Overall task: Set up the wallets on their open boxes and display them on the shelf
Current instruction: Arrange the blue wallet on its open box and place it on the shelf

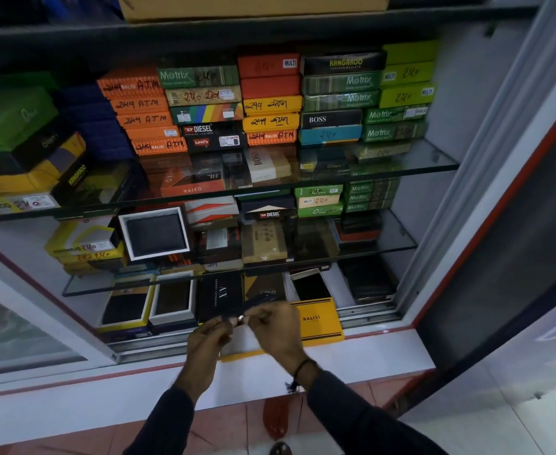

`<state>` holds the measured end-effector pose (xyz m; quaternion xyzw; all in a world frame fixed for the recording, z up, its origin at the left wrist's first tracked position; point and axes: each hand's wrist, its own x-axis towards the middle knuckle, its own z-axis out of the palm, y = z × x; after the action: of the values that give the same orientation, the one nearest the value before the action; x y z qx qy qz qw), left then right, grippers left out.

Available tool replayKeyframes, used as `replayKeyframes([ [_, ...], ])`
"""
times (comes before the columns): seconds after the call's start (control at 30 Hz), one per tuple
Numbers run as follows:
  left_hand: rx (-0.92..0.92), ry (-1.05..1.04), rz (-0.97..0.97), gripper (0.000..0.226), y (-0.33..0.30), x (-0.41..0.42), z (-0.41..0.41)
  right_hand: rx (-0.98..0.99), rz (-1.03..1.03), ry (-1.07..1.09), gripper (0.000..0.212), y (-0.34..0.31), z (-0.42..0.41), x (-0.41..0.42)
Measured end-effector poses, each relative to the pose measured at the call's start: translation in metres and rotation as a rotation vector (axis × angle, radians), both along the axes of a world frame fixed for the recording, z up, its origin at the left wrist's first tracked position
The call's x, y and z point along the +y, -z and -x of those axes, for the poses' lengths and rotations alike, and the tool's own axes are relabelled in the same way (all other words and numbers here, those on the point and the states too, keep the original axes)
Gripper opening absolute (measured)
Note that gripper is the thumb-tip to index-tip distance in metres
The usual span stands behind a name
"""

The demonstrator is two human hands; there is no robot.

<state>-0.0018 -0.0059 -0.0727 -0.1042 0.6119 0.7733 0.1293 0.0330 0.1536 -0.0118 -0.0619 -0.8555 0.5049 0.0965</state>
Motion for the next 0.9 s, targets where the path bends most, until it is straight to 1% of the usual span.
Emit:
replayKeyframes([
  [0.03,0.01,0.042,0.007,0.009,-0.002,-0.005,0.002,-0.04,0.018,-0.009,0.008,-0.001,0.002,0.014],
  [0.13,0.02,0.137,0.015,0.044,-0.007,-0.023,0.014,-0.135,0.066,-0.023,0.012,-0.011,0.007,0.063],
  [0.17,0.02,0.16,-0.003,0.055,-0.008,-0.026,0.017,-0.17,0.154,0.0,0.015,-0.016,0.008,0.08],
  [0.23,0.01,0.217,-0.038,0.075,-0.011,-0.027,0.022,-0.248,0.411,-0.011,0.021,-0.021,0.011,0.108],
  [0.27,0.008,0.244,-0.068,0.079,-0.015,-0.023,0.022,-0.294,0.501,-0.052,0.023,-0.023,0.012,0.116],
  [0.33,0.019,0.296,-0.149,0.072,-0.02,-0.013,0.023,-0.391,0.632,-0.086,0.027,-0.018,0.017,0.124],
  [0.43,0.017,0.388,-0.239,0.06,-0.03,-0.003,0.021,-0.534,0.865,-0.034,0.029,-0.003,0.023,0.115],
  [0.47,0.013,0.42,-0.252,0.061,-0.033,-0.001,0.019,-0.578,0.909,-0.032,0.029,0.0,0.021,0.109],
  [0.53,0.005,0.502,-0.244,0.081,-0.038,0.006,0.014,-0.644,0.918,-0.01,0.022,0.008,0.014,0.095],
  [0.57,0.01,0.54,-0.234,0.091,-0.04,0.01,0.011,-0.657,0.96,0.013,0.018,0.01,0.009,0.086],
  [0.6,0.02,0.56,-0.219,0.095,-0.043,0.015,0.008,-0.673,1.02,0.037,0.02,0.011,0.005,0.079],
  [0.67,0.029,0.547,-0.198,0.096,-0.045,0.018,0.006,-0.632,1.114,0.069,0.021,0.015,0.002,0.068],
  [0.7,0.033,0.533,-0.188,0.094,-0.045,0.016,0.007,-0.602,1.14,0.071,0.018,0.019,0.004,0.067],
  [0.73,0.035,0.52,-0.183,0.092,-0.045,0.012,0.008,-0.563,1.144,0.057,0.021,0.018,0.005,0.066],
  [0.77,0.042,0.515,-0.165,0.088,-0.046,0.006,0.009,-0.554,1.127,0.057,0.031,0.021,0.007,0.069],
  [0.83,0.068,0.515,-0.087,0.081,-0.052,-0.005,0.011,-0.596,1.142,0.038,0.044,0.018,0.006,0.082],
  [0.9,0.105,0.526,0.04,0.076,-0.061,-0.011,0.011,-0.662,1.073,-0.05,0.049,0.02,0.004,0.098],
])
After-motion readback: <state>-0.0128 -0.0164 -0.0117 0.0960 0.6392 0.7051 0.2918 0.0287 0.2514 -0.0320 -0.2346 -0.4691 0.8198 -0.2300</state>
